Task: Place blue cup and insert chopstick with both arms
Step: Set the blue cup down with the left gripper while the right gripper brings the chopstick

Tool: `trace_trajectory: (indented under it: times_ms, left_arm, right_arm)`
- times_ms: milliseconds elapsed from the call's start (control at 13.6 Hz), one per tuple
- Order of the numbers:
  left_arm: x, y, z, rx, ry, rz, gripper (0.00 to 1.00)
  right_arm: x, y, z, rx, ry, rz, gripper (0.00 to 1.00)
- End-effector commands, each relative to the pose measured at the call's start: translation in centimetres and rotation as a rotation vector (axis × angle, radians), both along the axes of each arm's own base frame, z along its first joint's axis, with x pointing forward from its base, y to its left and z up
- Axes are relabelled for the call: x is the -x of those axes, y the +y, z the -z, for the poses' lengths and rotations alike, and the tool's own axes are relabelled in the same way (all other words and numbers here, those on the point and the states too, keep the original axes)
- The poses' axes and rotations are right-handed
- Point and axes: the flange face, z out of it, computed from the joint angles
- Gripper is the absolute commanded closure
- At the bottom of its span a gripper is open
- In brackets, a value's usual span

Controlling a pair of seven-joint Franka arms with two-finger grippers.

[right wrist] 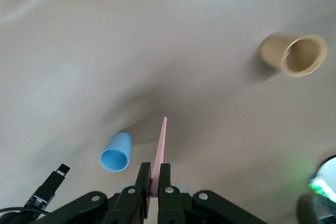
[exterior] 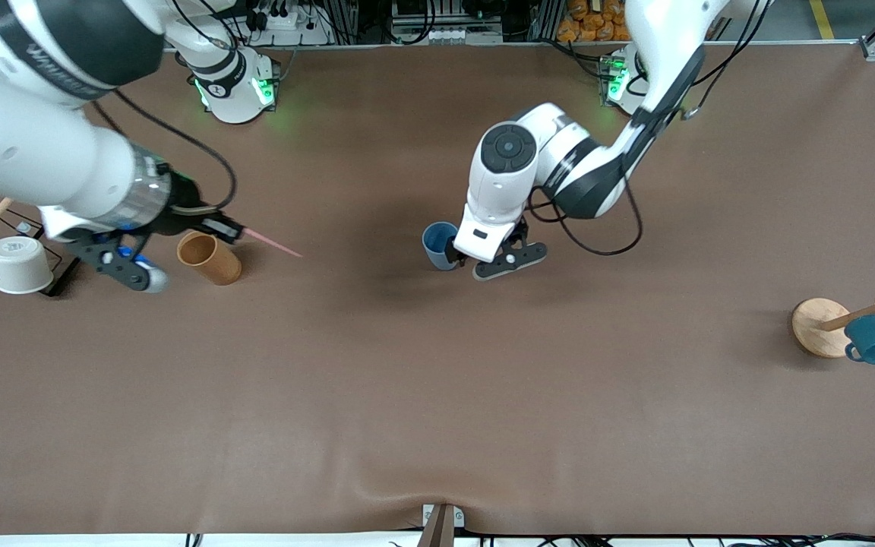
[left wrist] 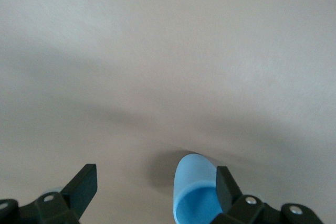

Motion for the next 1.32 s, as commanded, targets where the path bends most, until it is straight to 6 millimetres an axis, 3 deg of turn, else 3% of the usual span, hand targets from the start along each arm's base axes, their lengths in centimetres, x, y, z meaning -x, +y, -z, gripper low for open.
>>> trace_trajectory:
  times_ms: [0,293,587,953,1247]
  left_arm:
    - [-2.2,2.3,-3.9,-0.022,-0.035,-0.035,0.00]
    - [-5.1,8.1,-7.6,-0.031,-0.061,-0.003,0.00]
    - [-6.6,12.6,-9.4,-0.065,-0.050,0.015,0.00]
    - [-8.6,20.0,-12.6,-0.053,-0.041,0.108,0.00]
    - [-8.0,23.3,-15.7,-0.092,-0.032,0.150,0.00]
  right_arm:
    - [0.9,4.4,0.5,-0.026,0.002,0.091,1.00]
    - [3.3,11.2,1.8,-0.039,0.016,0.194,1.00]
    - [6.0,16.8,3.9,-0.030,0.006,0.231,1.00]
    - [7.8,19.4,9.9,0.003,0.026,0.220,1.00]
    - [8.4,20.3,12.0,0.025,0.053,0.222,1.00]
